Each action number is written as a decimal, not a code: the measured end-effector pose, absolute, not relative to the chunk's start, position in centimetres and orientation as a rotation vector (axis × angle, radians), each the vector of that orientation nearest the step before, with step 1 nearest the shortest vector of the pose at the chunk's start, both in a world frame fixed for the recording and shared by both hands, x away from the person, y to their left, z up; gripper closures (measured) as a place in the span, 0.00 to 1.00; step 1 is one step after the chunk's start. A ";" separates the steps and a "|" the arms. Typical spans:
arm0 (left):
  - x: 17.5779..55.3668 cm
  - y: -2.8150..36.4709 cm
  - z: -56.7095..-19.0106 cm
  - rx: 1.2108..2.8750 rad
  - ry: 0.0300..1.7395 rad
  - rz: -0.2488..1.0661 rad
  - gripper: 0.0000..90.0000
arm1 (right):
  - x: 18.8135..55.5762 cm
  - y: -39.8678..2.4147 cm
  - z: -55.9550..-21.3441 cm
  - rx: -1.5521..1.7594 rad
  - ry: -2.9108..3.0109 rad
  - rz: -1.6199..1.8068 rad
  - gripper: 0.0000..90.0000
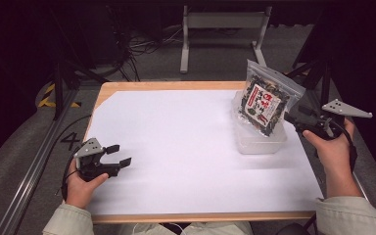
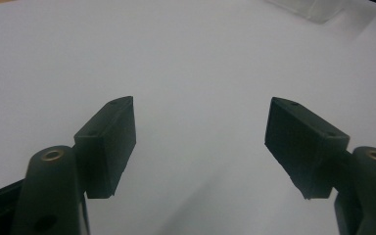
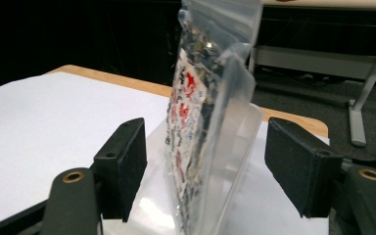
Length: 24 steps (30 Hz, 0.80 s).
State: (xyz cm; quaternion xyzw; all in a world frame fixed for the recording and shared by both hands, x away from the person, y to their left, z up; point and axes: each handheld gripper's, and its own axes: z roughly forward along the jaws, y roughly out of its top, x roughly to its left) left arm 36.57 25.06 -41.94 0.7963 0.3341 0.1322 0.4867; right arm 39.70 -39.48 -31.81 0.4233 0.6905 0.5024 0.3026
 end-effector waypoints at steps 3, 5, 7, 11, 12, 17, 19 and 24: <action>36.2 24.9 -41.8 1.940 0.802 0.321 0.31 | 38.4 -38.9 -31.4 1.091 1.834 1.343 0.36; 36.0 24.8 -41.7 1.940 0.794 0.317 0.31 | 37.5 -38.3 -31.3 1.068 1.845 1.362 0.36; 35.7 24.6 -41.7 1.936 0.798 0.308 0.31 | 37.1 -37.8 -31.3 1.049 1.861 1.381 0.35; 35.3 24.6 -41.6 1.930 0.790 0.309 0.30 | 36.5 -36.5 -31.6 1.007 1.908 1.406 0.35; 35.2 24.5 -41.6 1.927 0.790 0.303 0.30 | 36.3 -36.1 -31.7 0.998 1.920 1.414 0.34; 34.6 24.6 -41.5 1.920 0.783 0.302 0.30 | 35.9 -34.0 -32.8 0.955 1.981 1.459 0.33; 34.4 24.5 -41.6 1.911 0.782 0.300 0.30 | 35.8 -32.8 -33.6 0.918 2.025 1.484 0.33; 34.4 24.5 -41.5 1.903 0.772 0.301 0.30 | 35.7 -31.0 -35.0 0.871 2.084 1.517 0.33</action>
